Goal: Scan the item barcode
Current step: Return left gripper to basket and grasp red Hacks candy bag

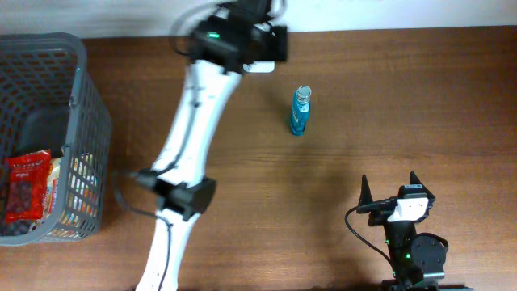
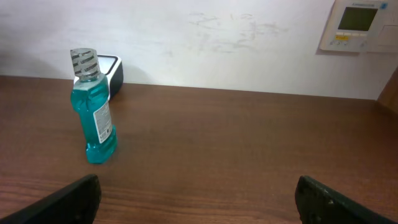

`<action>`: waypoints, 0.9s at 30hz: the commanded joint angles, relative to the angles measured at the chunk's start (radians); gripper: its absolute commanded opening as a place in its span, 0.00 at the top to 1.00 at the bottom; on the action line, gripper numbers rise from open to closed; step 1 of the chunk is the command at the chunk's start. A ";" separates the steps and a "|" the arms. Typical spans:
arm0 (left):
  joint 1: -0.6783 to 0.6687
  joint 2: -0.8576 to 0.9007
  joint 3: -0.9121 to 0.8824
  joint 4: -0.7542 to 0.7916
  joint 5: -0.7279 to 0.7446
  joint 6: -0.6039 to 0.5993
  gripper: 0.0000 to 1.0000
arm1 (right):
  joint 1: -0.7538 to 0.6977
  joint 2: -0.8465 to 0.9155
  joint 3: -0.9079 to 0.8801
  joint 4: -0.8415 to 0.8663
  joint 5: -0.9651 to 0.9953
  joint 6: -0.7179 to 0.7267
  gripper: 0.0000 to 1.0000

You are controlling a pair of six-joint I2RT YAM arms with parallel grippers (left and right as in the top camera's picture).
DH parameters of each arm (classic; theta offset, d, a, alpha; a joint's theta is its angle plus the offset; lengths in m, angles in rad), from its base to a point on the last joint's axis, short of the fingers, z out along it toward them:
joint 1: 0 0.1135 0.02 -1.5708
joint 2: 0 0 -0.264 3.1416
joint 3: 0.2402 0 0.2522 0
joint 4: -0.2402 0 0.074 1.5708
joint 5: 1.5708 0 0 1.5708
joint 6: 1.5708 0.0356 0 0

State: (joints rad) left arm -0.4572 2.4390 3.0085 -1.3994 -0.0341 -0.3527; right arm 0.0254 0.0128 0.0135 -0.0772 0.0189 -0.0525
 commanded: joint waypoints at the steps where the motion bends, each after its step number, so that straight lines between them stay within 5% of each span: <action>1: 0.116 -0.209 0.024 -0.062 -0.015 0.010 0.09 | -0.006 -0.006 -0.008 -0.003 0.009 0.008 0.02; 7: 0.457 -0.397 0.024 -0.288 -0.145 -0.043 0.01 | -0.006 -0.006 -0.008 -0.004 0.009 0.008 0.02; 13: 0.782 -0.406 -0.033 -0.289 -0.114 -0.019 0.01 | -0.006 -0.006 -0.008 -0.004 0.009 0.008 0.02; 19: 0.980 -0.409 -0.355 -0.289 -0.033 0.052 0.01 | -0.006 -0.006 -0.008 -0.003 0.009 0.008 0.02; 27: 1.063 -0.409 -0.800 -0.194 -0.116 0.052 0.01 | -0.006 -0.006 -0.008 -0.004 0.009 0.008 0.02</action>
State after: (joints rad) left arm 0.5816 2.0373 2.3352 -1.6356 -0.0971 -0.3164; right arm 0.0254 0.0128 0.0135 -0.0769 0.0189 -0.0521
